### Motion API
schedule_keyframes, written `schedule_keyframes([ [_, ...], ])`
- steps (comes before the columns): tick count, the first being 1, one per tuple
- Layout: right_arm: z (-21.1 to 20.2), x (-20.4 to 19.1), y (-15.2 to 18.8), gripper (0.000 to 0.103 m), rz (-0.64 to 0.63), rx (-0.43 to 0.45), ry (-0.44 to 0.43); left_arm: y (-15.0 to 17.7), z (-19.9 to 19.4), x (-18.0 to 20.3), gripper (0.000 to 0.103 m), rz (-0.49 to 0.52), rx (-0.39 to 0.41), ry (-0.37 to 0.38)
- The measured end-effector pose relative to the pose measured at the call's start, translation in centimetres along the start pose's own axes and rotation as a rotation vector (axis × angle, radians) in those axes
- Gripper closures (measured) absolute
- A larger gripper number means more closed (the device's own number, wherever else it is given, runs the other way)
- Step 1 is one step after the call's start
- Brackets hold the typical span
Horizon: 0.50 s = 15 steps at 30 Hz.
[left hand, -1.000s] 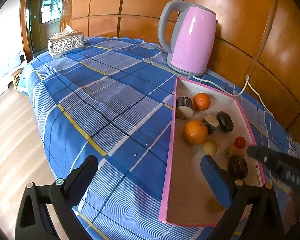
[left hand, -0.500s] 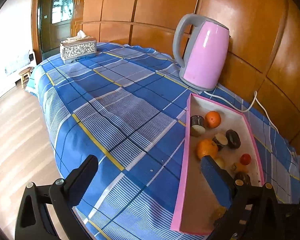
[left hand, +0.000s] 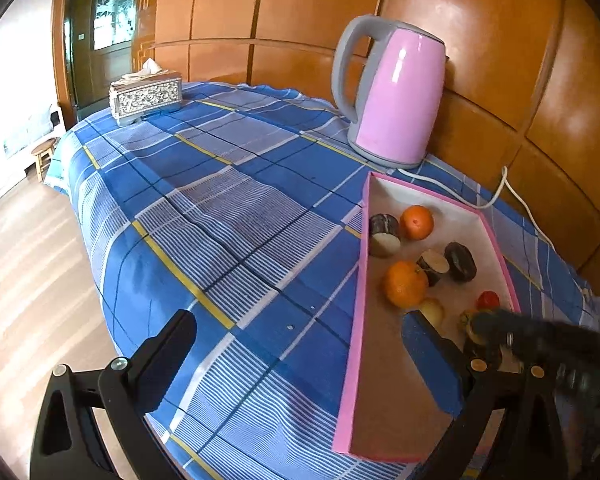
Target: Organize fruits
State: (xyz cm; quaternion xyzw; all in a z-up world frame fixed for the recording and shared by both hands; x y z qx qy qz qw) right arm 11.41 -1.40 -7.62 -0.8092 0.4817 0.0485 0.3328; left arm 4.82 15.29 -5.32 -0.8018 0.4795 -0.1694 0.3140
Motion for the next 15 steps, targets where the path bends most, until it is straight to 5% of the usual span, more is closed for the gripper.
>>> schedule_keyframes([
  [3,-0.3,1.0,-1.3,0.065,0.044,0.038,0.013,0.2,-0.4,0.5,0.000,0.014,0.010,0.007],
  [15,-1.9,2.3,1.0,0.064,0.084,0.083,0.099,0.6,-1.9,1.6,0.000,0.048,0.043,0.022],
])
Point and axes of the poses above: each gripper's, at about its wrist camera, not at the fingertips, and z roughly the way its jaws point, x to its right, y to its underside, the point moved 4 cm from there along z, roughly the way its jaws point, and after that the axes turned 14 degrees about -y, right-handed, at the moved point
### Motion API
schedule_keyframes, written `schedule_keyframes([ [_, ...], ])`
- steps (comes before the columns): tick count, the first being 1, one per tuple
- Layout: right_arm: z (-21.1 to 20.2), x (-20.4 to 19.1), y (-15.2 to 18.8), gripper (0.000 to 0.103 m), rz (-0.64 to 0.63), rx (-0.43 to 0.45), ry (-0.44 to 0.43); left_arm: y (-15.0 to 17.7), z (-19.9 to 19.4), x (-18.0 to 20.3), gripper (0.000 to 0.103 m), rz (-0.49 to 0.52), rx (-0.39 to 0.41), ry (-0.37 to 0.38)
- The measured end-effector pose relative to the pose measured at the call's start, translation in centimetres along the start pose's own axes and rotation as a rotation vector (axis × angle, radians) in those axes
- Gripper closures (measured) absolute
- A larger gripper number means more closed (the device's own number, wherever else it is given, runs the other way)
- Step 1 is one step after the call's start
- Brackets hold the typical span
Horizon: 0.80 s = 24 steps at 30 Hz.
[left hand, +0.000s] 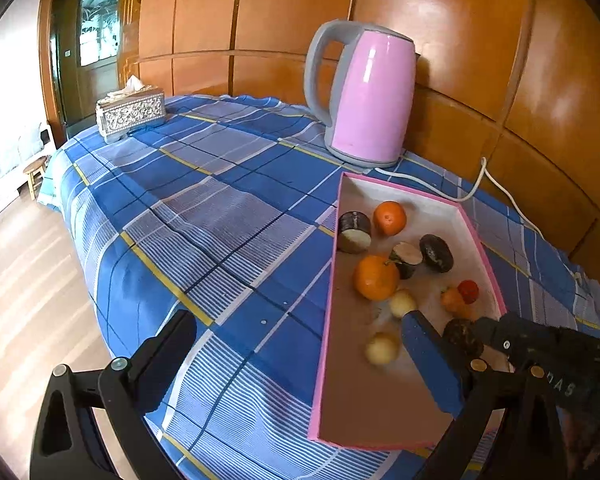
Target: Organize fruits
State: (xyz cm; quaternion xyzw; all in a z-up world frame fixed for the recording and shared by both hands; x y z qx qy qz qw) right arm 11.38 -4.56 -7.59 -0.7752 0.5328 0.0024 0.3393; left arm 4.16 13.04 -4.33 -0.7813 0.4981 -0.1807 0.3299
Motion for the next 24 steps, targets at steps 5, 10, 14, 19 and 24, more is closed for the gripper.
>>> schedule_keyframes([
  [5,-1.4,0.6,1.3,0.061,0.016,0.031,0.041,0.2,-0.9,0.6,0.000,0.008,0.017,0.011],
  [10,-3.3,0.6,2.4,0.054,0.011,0.076,0.106,0.5,-2.2,1.3,0.000,0.018,0.037,0.027],
  [14,-5.4,0.2,3.3,0.048,-0.031,0.146,0.225,0.5,-3.1,1.8,0.000,0.021,0.054,0.040],
  [19,-7.0,0.2,4.4,0.041,-0.031,0.200,0.308,0.7,-4.7,2.7,0.000,0.057,0.093,0.042],
  [24,-7.8,0.9,5.3,0.041,0.010,0.216,0.335,1.2,-5.3,3.6,0.000,0.099,0.101,0.006],
])
Point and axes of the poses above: each gripper's, at about its wrist camera, not at the fingertips, and z roughly the way its jaws point, x to its right, y to its underside, the point moved 4 cm from there along z, roughly the way its jaws point, and after that the axes turned 14 degrees about -y, right-handed, at the moved point
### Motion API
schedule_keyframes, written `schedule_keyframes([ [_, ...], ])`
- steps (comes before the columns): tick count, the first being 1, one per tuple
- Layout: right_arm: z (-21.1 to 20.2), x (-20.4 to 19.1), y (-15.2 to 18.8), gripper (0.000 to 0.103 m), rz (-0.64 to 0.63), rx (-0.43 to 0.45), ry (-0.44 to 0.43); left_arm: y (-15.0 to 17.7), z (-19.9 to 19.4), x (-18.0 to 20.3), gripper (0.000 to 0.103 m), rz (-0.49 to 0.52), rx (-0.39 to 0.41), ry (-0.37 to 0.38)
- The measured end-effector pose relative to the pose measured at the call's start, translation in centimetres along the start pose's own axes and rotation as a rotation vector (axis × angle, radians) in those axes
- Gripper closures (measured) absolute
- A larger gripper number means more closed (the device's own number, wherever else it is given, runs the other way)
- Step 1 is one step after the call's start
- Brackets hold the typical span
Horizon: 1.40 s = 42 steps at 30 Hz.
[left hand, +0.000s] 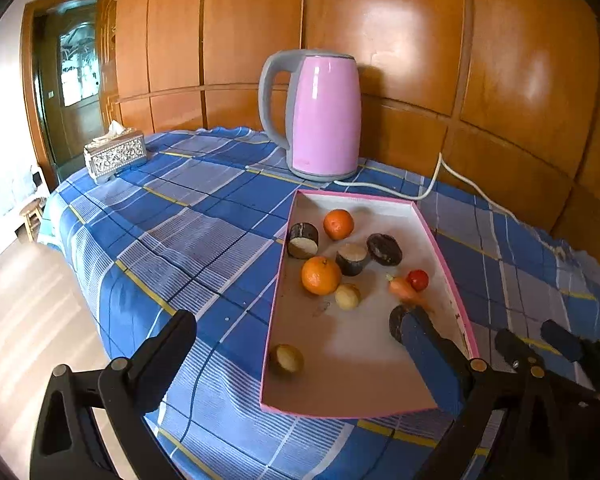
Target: Organize fruits
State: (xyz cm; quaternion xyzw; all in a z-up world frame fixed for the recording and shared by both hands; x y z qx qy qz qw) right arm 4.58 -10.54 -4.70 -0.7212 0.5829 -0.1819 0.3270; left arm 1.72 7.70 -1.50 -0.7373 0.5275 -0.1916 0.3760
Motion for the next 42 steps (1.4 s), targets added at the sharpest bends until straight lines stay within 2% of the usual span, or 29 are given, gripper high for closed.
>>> schedule_keyframes([
  [5,-0.83,0.65,0.43,0.041,0.012,0.016,0.019,0.39,0.13,0.34,0.000,0.005,-0.022,-0.005],
  [16,-1.15,0.35,0.72,0.041,0.010,0.023,0.011,0.35,-0.07,-0.13,0.000,-0.014,-0.001,-0.028],
  [42,-1.01,-0.14,0.78,0.041,-0.002,0.020,0.008,0.15,-0.09,-0.38,0.000,-0.017,0.001,-0.019],
])
Point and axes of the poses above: each gripper's, at about its wrist camera, not at the fingertips, and z roughly the way its jaws point, x to its right, y to its underside, the point moved 4 cm from there along z, roughly the way its jaws point, and after that the axes turned 14 degrees about -y, right-handed, at the moved point
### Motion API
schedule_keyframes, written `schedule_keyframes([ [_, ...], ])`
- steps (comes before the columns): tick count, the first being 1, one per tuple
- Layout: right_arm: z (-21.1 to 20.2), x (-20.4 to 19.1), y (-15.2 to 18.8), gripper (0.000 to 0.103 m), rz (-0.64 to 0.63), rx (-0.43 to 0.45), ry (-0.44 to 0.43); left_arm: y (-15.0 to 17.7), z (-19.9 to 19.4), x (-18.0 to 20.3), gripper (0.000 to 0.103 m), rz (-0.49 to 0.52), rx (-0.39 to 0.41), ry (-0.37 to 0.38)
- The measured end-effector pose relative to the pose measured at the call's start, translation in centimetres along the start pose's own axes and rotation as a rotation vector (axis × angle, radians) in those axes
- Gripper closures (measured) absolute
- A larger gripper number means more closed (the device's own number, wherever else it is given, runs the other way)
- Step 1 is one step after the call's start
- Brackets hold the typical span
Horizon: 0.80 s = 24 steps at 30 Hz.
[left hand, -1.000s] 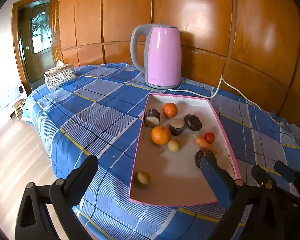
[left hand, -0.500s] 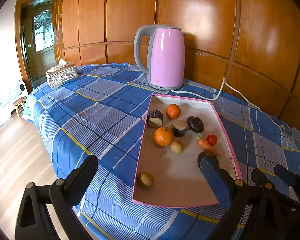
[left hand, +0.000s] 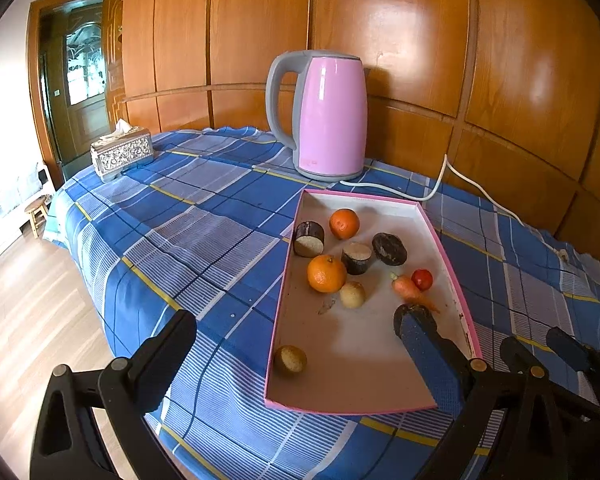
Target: Organize fruits
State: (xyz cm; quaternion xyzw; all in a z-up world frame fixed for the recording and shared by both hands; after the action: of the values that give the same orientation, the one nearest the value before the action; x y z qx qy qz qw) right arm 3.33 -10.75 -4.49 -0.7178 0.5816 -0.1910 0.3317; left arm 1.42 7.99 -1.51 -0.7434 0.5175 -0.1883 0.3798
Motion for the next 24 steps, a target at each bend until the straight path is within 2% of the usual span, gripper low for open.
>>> schedule_keyframes([
  [24,-0.09,-0.16,-0.16,0.041,-0.009,0.000,0.003,-0.17,-0.11,-0.14,0.000,-0.008,-0.001,0.001],
])
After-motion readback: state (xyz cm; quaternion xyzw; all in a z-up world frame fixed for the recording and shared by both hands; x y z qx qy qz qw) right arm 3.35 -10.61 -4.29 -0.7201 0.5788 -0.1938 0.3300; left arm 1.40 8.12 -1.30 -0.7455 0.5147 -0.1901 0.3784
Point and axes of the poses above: each gripper's, at about its wrist camera, not at the fingertips, and z roughly the way its jaws point, x to its right, y to its underside, the point moved 4 cm from there along z, roughly the way its jaws point, and after that the axes turned 14 degrees about -y, right-handed, at the moved point
